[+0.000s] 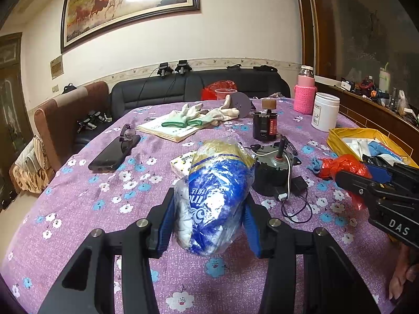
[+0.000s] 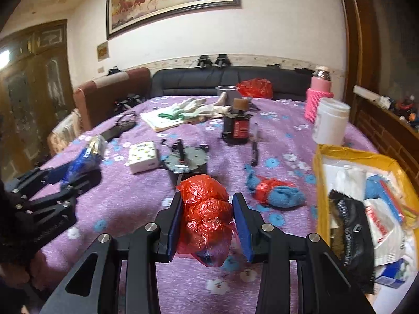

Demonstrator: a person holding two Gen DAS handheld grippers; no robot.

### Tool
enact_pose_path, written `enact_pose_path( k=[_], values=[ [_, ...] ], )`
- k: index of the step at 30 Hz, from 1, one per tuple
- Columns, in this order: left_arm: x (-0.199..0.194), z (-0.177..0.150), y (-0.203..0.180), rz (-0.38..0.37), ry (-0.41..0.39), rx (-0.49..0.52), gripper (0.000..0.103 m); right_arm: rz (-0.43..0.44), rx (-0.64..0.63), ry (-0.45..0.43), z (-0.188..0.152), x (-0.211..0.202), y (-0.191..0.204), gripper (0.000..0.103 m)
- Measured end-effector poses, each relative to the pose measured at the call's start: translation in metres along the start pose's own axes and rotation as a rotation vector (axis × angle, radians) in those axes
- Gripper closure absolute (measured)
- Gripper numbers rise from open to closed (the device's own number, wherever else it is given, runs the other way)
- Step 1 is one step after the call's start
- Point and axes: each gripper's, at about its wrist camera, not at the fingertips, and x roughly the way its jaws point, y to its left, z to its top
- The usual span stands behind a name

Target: Organize soft objects

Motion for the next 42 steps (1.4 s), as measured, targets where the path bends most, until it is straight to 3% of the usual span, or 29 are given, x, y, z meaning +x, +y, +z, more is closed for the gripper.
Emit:
enact_pose_path(
  k=[6,14,42],
  values=[
    [0.0005,-0.0005,-0.0002,0.001,0.000,-0.001,0.057,-0.161,-0.049,-0.009,-0.0002,0.0023,0.0021,0.062],
    [0.0009,-0.0014,0.0002,0.002,0.002,-0.002,0.057,-0.268,-0.092,-0.007,-0.0009,0.0026,0.0034,0.062],
    [0.0003,-0.0016,-0.0003,-0.005,0.001,-0.002,0.057,-0.292,-0.096,0.002,-0.0027,0.0063,0.0022,0.062]
  ],
)
